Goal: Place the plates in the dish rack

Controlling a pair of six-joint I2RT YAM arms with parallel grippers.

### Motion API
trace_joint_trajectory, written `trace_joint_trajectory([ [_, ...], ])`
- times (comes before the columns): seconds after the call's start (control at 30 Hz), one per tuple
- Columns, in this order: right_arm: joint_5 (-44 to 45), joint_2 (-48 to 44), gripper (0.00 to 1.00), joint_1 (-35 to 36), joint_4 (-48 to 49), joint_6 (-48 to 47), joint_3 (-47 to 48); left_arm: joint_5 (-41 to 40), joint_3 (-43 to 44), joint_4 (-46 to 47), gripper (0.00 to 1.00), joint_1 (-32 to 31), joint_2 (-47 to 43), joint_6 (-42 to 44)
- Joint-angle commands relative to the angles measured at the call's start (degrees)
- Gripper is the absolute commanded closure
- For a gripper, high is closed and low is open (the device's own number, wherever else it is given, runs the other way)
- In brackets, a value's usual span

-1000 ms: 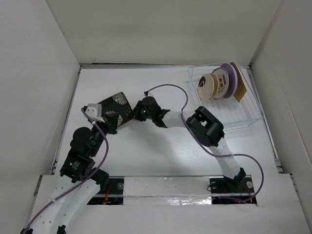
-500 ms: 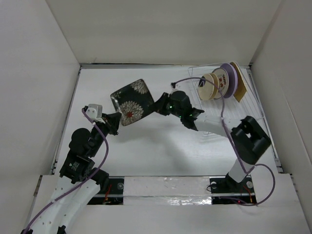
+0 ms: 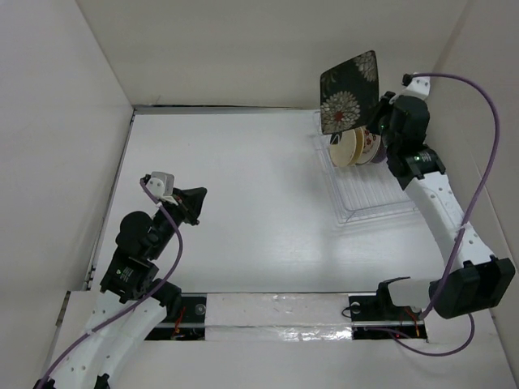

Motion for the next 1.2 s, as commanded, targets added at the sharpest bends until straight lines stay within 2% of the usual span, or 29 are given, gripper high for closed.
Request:
trace_joint_trajectory([
  [0.0,2.3,-0.5,1.00,-3.4,-0.6,-12.8,11.0,1.2,0.3,3.1,1.00,-0.2,0.6,0.2],
  [0.2,5.2,6.3,1.00,-6.0,-4.5,-20.1,21.8,0.3,0.4,3.1,1.00,-1.2,1.1,0.6],
  [0.37,5.0,9.1,1.00,-4.7,-6.8,-22.0,25.3,-0.3,0.3,2.9,1.00,-1.8,1.1,0.7],
  [0.47,8.5,11.2,1.00,-3.4,-8.8,-25.1,27.0,-0.5,0.3,3.0,1.00,-1.8,1.3,0.6],
  [0.9,12.9,13.8,1.00,-2.3,-4.4,-26.5,22.7,-0.5,0.3,3.0,1.00,-1.8,2.3,0.6],
  [1.17,15.3,14.8,1.00,-0.4,1.0,-28.2,16.3,-0.6,0.3,3.1,1.00,-1.8,2.6,0.8],
])
